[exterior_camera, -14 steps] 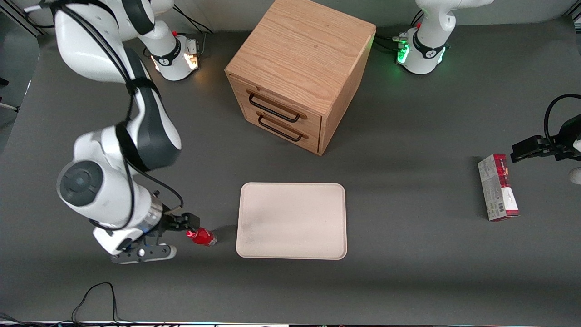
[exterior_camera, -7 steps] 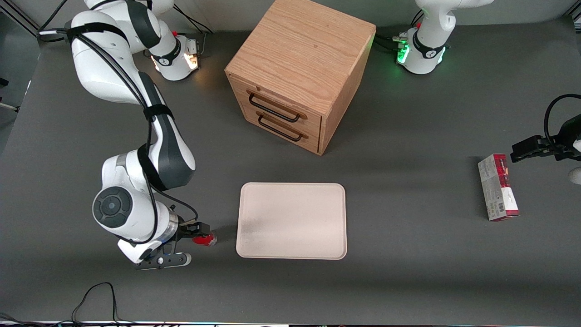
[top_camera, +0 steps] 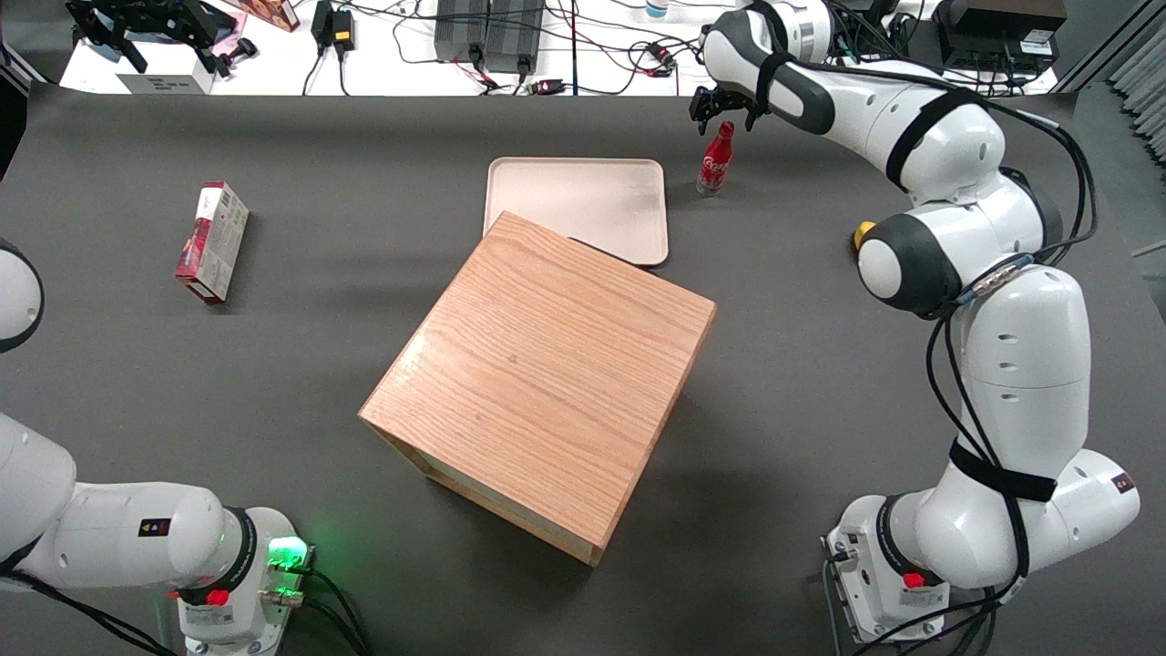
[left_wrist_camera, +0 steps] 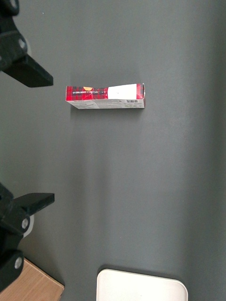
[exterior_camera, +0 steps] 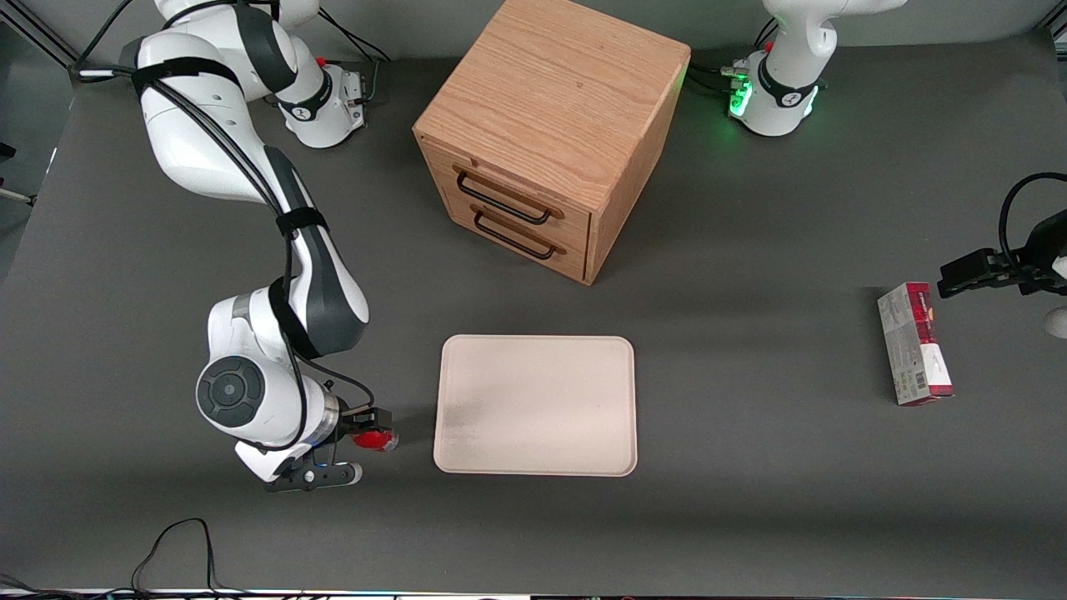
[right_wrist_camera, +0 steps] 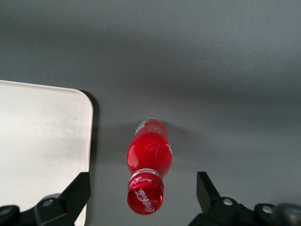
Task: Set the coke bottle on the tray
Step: 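Close the right gripper around the red bottle's body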
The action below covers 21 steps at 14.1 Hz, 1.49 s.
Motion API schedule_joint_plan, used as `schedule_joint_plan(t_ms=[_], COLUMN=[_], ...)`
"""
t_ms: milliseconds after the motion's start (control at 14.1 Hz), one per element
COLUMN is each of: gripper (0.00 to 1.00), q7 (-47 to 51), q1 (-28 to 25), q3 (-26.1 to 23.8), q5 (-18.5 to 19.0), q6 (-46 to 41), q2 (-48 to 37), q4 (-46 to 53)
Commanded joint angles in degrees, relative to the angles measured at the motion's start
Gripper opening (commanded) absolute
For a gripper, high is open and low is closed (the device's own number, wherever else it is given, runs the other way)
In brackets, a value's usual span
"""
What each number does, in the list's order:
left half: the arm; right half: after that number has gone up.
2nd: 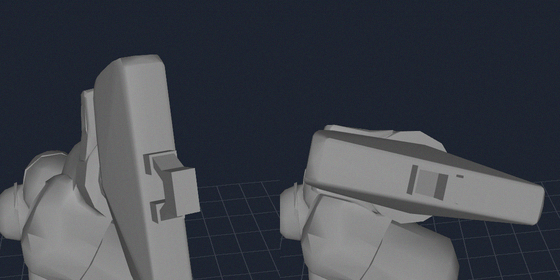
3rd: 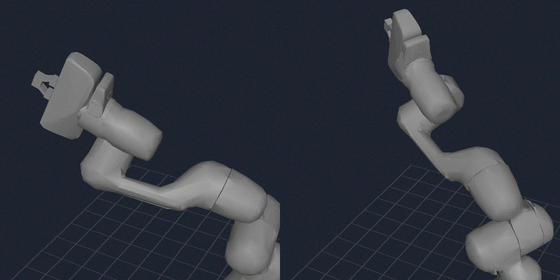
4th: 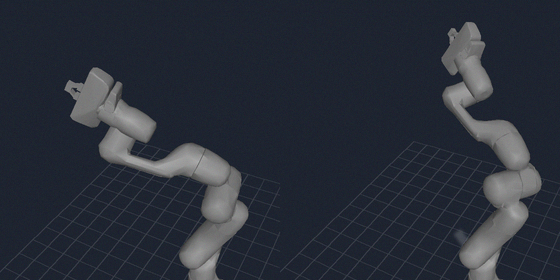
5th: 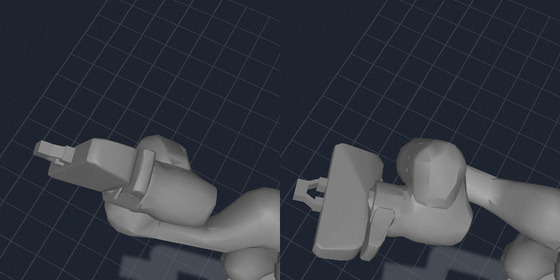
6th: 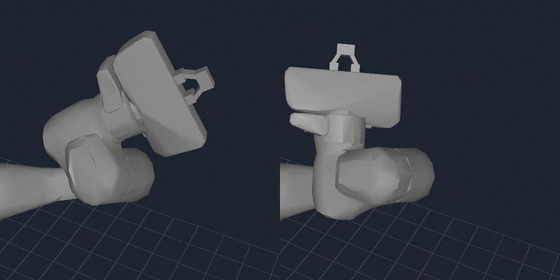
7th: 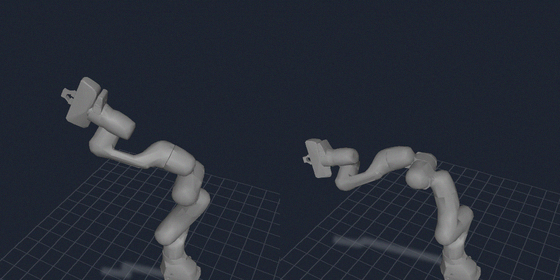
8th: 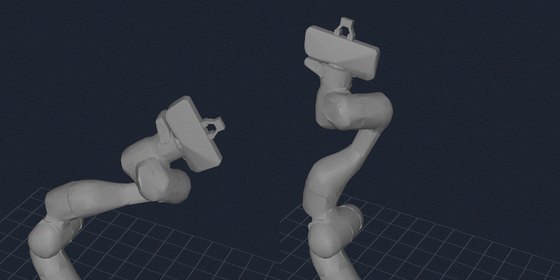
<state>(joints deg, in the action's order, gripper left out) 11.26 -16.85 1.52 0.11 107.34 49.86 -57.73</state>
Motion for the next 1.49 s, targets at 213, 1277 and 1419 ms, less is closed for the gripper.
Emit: schedule_joint_plan(t_ms=[213, 1277, 1419], gripper=[1.0, 0.12, 0.12], q7=[1.0, 0.4, 0.4], q1=[0.2, 0.5, 0.4], q3=[-0.1, 0.1, 0.2], q5=[-0.4, -0.3, -0.3], q6=[1.5, -2.0, -8.5], q2=[0.6, -2.3, -3.4], q4=[-0.6, 1.7, 5.1])
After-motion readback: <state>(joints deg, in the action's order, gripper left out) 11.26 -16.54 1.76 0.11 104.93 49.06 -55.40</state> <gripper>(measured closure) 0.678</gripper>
